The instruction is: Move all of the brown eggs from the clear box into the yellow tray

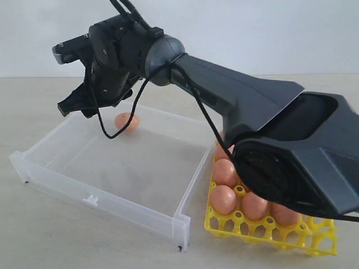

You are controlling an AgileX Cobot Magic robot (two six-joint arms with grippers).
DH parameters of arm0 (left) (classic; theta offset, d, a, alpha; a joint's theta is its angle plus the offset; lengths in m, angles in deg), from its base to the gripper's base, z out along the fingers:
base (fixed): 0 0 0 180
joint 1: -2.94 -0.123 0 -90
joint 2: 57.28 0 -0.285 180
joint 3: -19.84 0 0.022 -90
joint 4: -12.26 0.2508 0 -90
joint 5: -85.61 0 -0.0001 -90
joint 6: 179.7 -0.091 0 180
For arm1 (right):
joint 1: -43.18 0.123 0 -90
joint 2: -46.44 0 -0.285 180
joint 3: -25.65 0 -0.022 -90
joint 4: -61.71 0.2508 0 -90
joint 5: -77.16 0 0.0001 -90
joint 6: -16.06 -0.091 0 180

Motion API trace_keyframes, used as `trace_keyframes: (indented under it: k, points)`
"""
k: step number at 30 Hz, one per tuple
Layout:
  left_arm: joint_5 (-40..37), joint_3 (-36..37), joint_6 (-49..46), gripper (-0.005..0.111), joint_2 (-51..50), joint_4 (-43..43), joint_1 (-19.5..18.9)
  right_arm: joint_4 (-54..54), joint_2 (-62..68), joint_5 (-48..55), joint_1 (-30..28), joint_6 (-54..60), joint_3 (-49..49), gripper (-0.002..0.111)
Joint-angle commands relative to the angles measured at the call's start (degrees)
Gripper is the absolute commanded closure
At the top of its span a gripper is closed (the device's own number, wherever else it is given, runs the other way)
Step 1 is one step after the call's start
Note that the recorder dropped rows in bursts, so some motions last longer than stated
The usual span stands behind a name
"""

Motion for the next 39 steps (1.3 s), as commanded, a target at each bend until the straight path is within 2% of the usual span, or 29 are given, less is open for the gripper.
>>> trace_keyframes:
  k: [1,15,18,39]
  points:
    - [0.0,-0.1,0.0,0.111,0.2,-0.3,0.2,-2.0,2.3,-0.2,-0.4,1.7,1.5,0.050]
    - [0.0,-0.1,0.0,0.111,0.2,-0.3,0.2,-6.9,5.5,-2.5,-0.4,12.1,1.5,0.050]
    - [0.0,-0.1,0.0,0.111,0.2,-0.3,0.2,-9.3,5.5,-2.6,-0.4,12.0,1.5,0.050]
    - [0.0,-0.1,0.0,0.111,0.2,-0.3,0.2,-2.6,5.6,-1.5,-3.4,8.9,1.5,0.050]
